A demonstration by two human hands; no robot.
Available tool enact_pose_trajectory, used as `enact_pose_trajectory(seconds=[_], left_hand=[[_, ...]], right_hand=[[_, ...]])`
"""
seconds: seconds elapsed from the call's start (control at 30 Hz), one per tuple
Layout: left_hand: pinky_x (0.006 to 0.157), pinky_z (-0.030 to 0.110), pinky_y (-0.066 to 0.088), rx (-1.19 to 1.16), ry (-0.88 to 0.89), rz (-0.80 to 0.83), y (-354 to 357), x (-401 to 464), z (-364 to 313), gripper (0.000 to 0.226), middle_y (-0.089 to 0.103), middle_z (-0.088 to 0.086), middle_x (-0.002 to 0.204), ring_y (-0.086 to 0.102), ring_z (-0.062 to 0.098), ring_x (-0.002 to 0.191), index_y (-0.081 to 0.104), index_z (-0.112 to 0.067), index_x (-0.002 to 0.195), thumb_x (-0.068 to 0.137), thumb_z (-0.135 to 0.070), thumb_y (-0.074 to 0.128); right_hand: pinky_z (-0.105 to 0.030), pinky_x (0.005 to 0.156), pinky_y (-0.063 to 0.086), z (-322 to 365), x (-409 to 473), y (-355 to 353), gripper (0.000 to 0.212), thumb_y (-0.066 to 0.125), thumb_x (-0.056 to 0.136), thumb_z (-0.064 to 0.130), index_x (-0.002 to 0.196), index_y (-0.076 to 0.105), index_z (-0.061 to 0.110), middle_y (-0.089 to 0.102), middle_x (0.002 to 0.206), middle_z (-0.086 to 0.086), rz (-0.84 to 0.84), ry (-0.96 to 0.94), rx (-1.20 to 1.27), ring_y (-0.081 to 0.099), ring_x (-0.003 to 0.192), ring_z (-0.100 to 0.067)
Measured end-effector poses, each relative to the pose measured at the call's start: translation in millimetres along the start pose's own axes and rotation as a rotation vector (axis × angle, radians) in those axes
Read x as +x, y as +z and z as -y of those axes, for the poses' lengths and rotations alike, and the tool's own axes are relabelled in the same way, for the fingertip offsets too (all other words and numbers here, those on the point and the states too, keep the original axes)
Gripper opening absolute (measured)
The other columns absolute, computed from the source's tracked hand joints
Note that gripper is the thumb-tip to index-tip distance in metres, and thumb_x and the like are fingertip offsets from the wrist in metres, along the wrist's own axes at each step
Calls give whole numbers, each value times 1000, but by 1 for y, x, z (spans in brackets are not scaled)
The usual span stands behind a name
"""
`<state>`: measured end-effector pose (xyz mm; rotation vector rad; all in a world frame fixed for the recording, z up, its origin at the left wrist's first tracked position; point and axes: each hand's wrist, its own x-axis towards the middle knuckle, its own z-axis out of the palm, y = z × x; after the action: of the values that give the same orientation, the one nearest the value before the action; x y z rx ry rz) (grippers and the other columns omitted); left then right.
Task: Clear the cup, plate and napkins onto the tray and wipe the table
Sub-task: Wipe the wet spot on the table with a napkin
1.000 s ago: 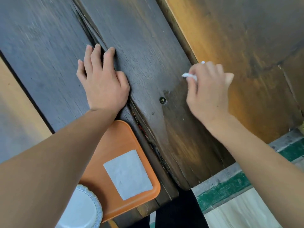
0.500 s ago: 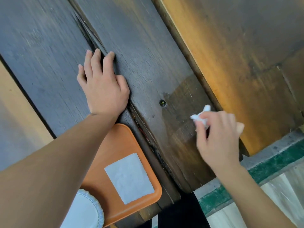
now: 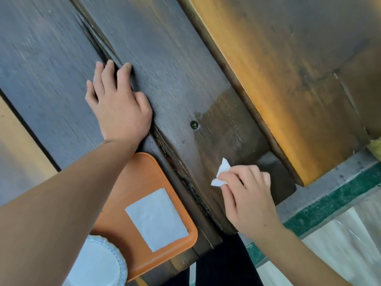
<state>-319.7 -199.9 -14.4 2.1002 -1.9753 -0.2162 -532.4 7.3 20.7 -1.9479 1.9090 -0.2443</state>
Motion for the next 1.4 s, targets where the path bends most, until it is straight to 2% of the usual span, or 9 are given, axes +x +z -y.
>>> enact_pose_trajectory(seconds=[0.2,0.3,0.5,0.6,0.73,0.9,1.07,1.23,1.4], left_hand=[[122,54,15,-8,2,4,-1,1,0,58,41,11,156,24,30,152,49,-17,141,84,-21,38],[122,54,15,-9,0,2,-1,-1,0,57,41,11,156,24,30,152,49,-16,141,85,-21,39],[122,54,16,-8,3,-3,1,1,0,57,41,10,156,24,30,152,49,-17,140,85,-20,38],[122,54,16,-8,0,-7,0,0,0,57,41,10,156,24,30,152,49,-17,140,84,-20,39],[122,54,16,-6,2,-8,1,0,0,57,41,10,156,24,30,152,49,-16,140,85,-20,39],[122,54,16,-7,-1,4,0,1,0,57,40,10,156,24,30,152,49,-17,141,85,-21,38],[122,53,16,-10,-3,-6,0,0,-1,58,41,10,156,24,29,152,49,-17,141,84,-21,38],[122,53,17,-4,0,-13,0,0,-1,58,42,9,155,25,29,152,49,-17,140,83,-21,38],[122,54,16,-14,-3,-4,-1,0,-1,59,41,10,156,24,30,152,49,-16,141,84,-21,37]], right_hand=[[-33,73,32,5,-52,-7,19,65,82,12,97,64,25,58,103,4,136,-25,48,55,89,-17],[-32,75,30,-5,-49,-19,20,49,89,11,99,60,25,56,112,6,121,55,123,53,96,-14],[-17,76,45,-15,-16,-33,16,49,98,15,109,59,21,55,102,15,139,141,402,57,92,-6],[-22,77,53,-17,-5,-30,15,58,95,18,107,67,15,56,107,5,101,78,264,56,95,-8],[-29,72,56,-18,-1,-26,19,61,95,23,111,66,15,55,107,0,-81,226,197,56,94,-13],[-34,71,57,-14,-9,-15,23,69,90,24,109,71,11,63,103,-5,-120,127,122,57,94,-17],[-37,72,58,-23,18,-13,18,69,90,6,107,75,4,66,97,-10,-162,67,136,62,86,-22],[-43,76,49,-48,94,-29,18,66,95,24,107,76,15,68,98,-3,-325,205,61,53,94,-24],[-39,70,42,-14,65,-10,7,68,92,13,96,73,15,63,86,-4,-214,-52,97,52,84,-24]])
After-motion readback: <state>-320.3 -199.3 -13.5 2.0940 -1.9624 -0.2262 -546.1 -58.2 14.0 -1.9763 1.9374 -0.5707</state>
